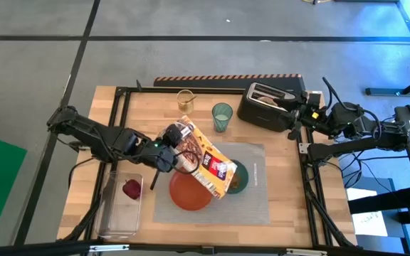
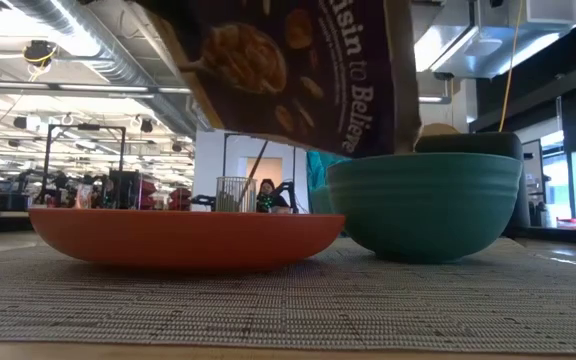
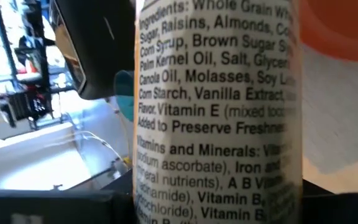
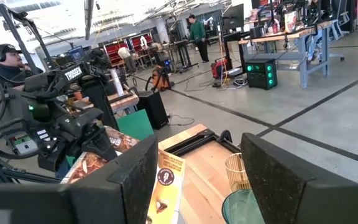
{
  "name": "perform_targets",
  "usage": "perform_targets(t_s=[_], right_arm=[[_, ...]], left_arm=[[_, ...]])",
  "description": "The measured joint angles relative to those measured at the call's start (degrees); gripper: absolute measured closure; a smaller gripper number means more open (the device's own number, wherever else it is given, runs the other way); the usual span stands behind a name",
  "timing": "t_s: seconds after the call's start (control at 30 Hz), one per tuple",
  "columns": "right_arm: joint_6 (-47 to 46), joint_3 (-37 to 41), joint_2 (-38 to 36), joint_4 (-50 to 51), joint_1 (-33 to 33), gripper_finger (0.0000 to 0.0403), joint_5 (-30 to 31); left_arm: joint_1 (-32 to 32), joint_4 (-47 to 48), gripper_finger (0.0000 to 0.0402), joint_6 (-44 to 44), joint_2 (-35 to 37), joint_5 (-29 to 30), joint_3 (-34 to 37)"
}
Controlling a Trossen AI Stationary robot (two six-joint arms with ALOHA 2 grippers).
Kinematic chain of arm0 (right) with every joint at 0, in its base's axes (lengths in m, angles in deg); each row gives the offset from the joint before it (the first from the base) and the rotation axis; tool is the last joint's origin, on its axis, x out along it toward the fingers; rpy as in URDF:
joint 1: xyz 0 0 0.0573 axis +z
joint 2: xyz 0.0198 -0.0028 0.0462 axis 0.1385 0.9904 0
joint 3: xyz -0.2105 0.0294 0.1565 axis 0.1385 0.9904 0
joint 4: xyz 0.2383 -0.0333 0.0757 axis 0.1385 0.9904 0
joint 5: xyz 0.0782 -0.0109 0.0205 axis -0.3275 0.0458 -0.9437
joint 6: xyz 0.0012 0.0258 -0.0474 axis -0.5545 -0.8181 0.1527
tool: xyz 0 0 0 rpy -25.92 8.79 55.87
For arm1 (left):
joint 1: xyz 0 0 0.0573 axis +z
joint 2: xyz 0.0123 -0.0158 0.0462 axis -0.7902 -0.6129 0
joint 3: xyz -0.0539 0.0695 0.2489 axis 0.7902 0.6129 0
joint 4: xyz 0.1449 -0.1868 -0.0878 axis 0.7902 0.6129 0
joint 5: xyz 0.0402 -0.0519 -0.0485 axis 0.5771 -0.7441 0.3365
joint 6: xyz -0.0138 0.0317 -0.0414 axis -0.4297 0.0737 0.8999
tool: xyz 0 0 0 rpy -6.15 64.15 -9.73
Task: Arrange a breakfast setting
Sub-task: Pour the cereal into the blue bowl from the cereal box
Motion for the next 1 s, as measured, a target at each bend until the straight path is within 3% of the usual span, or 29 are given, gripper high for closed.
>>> perform_targets(t_s=[0.47, 0.9, 1.0], right_arm=[[0.0, 0.0, 0.0, 0.0, 0.0, 0.0182, -0.1], [0.1, 0.0, 0.0, 0.0, 0.0, 0.0182, -0.5], [0.5, 0.0, 0.0, 0.0, 0.0, 0.0182, -0.5]], left_arm=[[1.0, 2.0, 0.0257, 17.5, 2.8, -6.9, 0.0], [1.0, 2.2, 0.0257, 32.2, 12.9, -6.7, 0.1], [1.0, 0.9, 0.0257, 36.1, 16.8, -7.7, 3.3]])
